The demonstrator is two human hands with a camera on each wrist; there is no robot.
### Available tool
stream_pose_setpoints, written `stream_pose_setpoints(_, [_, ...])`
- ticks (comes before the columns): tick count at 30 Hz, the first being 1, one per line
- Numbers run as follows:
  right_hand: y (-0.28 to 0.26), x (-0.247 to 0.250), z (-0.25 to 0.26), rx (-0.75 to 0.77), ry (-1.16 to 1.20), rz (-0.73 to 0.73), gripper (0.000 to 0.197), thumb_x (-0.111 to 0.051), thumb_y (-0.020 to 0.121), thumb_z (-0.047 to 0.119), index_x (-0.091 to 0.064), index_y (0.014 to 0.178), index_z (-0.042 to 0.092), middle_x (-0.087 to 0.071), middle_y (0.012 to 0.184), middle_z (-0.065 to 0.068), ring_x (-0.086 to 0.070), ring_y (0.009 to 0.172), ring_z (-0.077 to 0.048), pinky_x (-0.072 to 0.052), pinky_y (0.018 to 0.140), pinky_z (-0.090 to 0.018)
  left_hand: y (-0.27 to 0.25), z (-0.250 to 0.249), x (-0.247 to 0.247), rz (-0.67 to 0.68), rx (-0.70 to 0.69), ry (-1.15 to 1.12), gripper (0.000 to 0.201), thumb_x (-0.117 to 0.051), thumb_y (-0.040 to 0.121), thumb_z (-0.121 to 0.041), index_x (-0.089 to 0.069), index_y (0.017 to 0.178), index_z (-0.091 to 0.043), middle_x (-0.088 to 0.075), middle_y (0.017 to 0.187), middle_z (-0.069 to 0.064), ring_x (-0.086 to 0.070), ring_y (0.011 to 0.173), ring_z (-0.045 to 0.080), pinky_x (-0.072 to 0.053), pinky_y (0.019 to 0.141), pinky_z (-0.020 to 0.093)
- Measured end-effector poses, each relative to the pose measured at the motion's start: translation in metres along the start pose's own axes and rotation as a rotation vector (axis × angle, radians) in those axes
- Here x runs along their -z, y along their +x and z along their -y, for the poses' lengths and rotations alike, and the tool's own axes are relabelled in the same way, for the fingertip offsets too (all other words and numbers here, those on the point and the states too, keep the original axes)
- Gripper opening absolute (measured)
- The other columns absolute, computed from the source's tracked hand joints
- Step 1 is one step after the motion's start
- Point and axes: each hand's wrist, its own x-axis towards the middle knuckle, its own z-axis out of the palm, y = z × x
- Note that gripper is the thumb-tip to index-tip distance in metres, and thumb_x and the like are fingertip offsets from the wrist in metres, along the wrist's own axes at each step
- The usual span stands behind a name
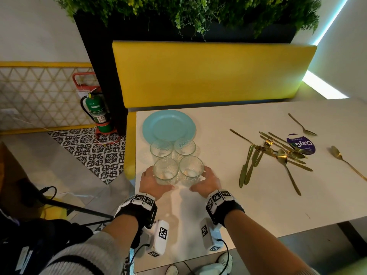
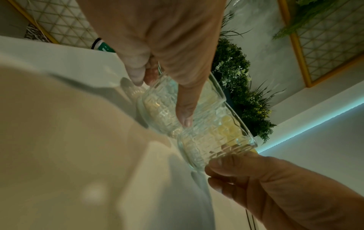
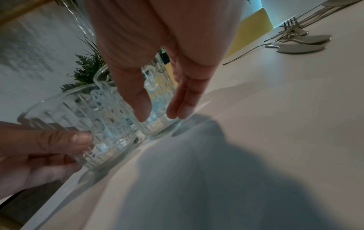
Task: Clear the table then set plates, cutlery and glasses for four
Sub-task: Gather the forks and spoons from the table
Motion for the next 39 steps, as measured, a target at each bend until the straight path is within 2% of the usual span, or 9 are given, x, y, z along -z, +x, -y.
stream_pose_setpoints(4, [-0.002,0.013,-0.002,-0.031,0.051,0.035,0.091,-0.079,0.070,0.005,-0.029,0.145,0.019,-0.048,0.141,-0.003,-0.055,0.121,-0.023,-0.045,0.103,-0.032,-0.019,-0.012,0.011,-0.050,-0.046,0.047,0.125,-0.085,0.053,-0.048,-0.014,0.149,-0.010,-0.020,0.152,0.015,-0.024,0.141,0.031,-0.026,0.113,0.042])
stream_pose_setpoints(7, [-0.003,0.031,-0.004,-0.057,0.065,0.025,0.084,-0.075,0.075,0.002,-0.031,0.144,0.017,-0.048,0.139,-0.005,-0.054,0.121,-0.023,-0.045,0.098,-0.027,-0.033,-0.030,0.020,-0.238,-0.189,-0.068,0.147,-0.056,0.026,-0.081,-0.017,0.148,-0.009,-0.021,0.151,0.016,-0.019,0.139,0.031,-0.023,0.112,0.048])
stream_pose_setpoints(11, [0.000,0.062,-0.004,-0.100,0.196,-0.025,0.062,-0.067,0.079,-0.006,-0.044,0.135,0.008,-0.050,0.136,-0.013,-0.060,0.095,-0.025,-0.052,0.072,-0.018,-0.020,-0.056,0.015,-0.444,-0.348,-0.165,0.111,-0.049,0.049,-0.068,-0.042,0.133,0.003,-0.043,0.131,0.027,-0.037,0.122,0.043,-0.031,0.101,0.051])
stream_pose_setpoints(13, [0.000,0.079,-0.001,-0.073,0.114,-0.083,0.054,-0.068,0.080,0.000,-0.049,0.130,0.006,-0.055,0.131,-0.013,-0.060,0.102,-0.027,-0.053,0.079,-0.023,-0.013,-0.078,0.010,-0.461,-0.409,-0.152,0.093,-0.048,0.059,-0.060,-0.051,0.125,0.004,-0.050,0.122,0.028,-0.043,0.114,0.044,-0.032,0.098,0.047])
stream_pose_setpoints(16, [-0.001,0.107,-0.002,-0.061,-0.010,-0.145,0.048,-0.068,0.084,0.016,-0.051,0.128,0.010,-0.062,0.123,-0.003,-0.060,0.113,-0.022,-0.049,0.098,-0.033,-0.012,-0.122,0.000,-0.378,-0.521,-0.134,0.055,-0.059,0.074,-0.033,-0.058,0.116,0.001,-0.053,0.119,0.025,-0.045,0.113,0.040,-0.030,0.098,0.040])
stream_pose_setpoints(18, [0.002,0.129,-0.010,-0.082,-0.022,-0.220,0.043,-0.068,0.083,0.020,-0.057,0.124,0.015,-0.065,0.118,0.000,-0.061,0.111,-0.019,-0.049,0.099,-0.032,-0.011,-0.151,-0.016,-0.304,-0.584,-0.134,0.033,-0.062,0.081,-0.011,-0.061,0.112,-0.001,-0.054,0.119,0.020,-0.048,0.109,0.033,-0.033,0.095,0.032])
stream_pose_setpoints(21, [0.007,0.164,-0.023,-0.085,-0.061,-0.287,0.030,-0.066,0.083,0.019,-0.065,0.113,0.014,-0.067,0.114,-0.006,-0.063,0.100,-0.021,-0.052,0.095,-0.035,-0.007,-0.191,-0.050,-0.136,-0.647,-0.063,0.022,-0.058,0.085,-0.009,-0.063,0.106,-0.007,-0.058,0.116,0.012,-0.054,0.099,0.023,-0.039,0.086,0.024])
stream_pose_setpoints(27, [0.041,0.233,-0.067,-0.158,-0.049,-0.384,0.022,-0.069,0.080,0.019,-0.068,0.101,0.013,-0.068,0.094,-0.005,-0.063,0.086,-0.022,-0.055,0.087,-0.037,0.018,-0.246,-0.124,0.262,-0.528,0.268,0.032,-0.058,0.087,-0.024,-0.059,0.116,-0.012,-0.060,0.123,0.005,-0.055,0.115,0.021,-0.042,0.096,0.027])
stream_pose_setpoints(39, [0.122,0.325,-0.117,-0.250,-0.098,-0.335,0.008,-0.068,0.083,0.027,-0.066,0.090,0.024,-0.066,0.088,-0.001,-0.065,0.087,-0.020,-0.053,0.080,-0.027,0.113,-0.276,-0.240,0.340,-0.445,0.845,0.051,-0.038,0.093,-0.011,-0.035,0.143,-0.021,-0.035,0.146,0.011,-0.034,0.132,0.031,-0.033,0.110,0.037])
